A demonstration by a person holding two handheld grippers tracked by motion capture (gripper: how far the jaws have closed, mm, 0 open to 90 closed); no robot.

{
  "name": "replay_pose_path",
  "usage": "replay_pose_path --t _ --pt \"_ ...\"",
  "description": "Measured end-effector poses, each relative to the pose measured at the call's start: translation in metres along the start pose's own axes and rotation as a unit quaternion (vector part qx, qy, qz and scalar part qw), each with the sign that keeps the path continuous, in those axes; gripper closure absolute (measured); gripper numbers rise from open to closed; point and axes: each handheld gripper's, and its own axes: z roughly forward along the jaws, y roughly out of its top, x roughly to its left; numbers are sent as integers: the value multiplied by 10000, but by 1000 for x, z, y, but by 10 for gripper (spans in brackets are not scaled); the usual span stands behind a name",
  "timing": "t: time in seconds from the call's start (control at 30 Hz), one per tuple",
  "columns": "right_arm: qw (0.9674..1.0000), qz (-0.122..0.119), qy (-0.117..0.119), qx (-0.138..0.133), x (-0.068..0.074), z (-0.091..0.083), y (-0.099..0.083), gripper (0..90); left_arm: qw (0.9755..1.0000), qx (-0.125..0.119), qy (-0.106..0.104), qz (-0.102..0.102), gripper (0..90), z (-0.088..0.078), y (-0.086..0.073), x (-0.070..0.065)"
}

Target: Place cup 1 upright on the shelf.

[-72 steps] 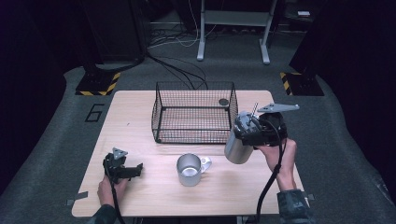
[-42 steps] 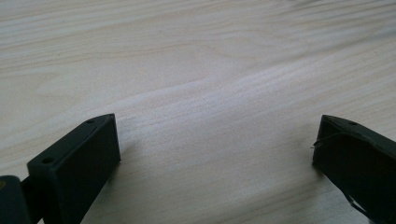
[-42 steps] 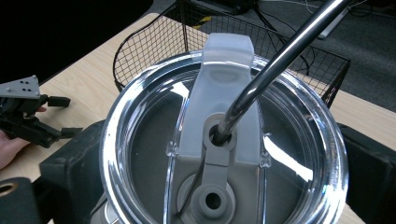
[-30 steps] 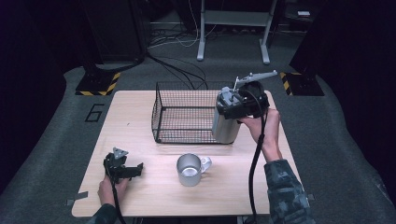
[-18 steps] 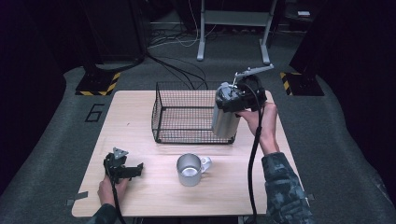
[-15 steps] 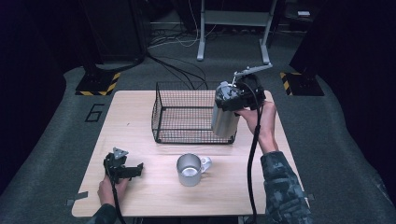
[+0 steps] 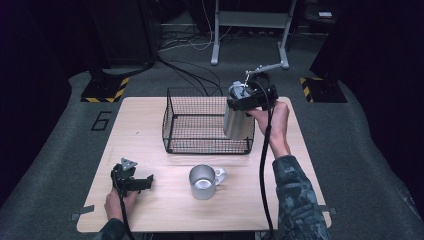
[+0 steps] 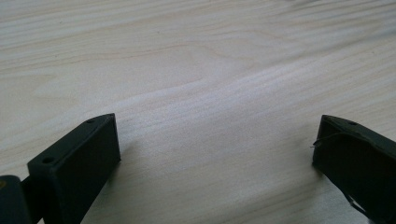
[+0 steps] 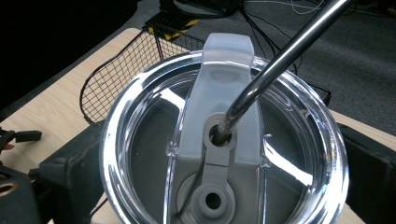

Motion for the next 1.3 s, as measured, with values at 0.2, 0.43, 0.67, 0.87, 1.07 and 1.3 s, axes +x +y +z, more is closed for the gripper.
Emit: replay_pose_path --t 0.2,0.43,0.67,0.87,1.07,1.3 --pt "9999 56 -128 24 -3 14 4 36 10000 0 1 1 4 0 0 0" --pt "9997 64 -247 36 -7 26 5 37 10000 -1 0 29 4 0 0 0" --pt "9995 55 -301 72 -9 39 5 37 10000 6 -3 23 4 0 0 0" --pt "9993 53 -376 34 -10 49 6 37 10000 8 -5 26 4 0 0 0" --pt "9989 2 -465 -8 -8 61 3 36 10000 4 -8 47 4 0 1 1" --pt "9985 -10 -546 30 -10 68 5 36 10000 -15 11 35 5 0 0 0"
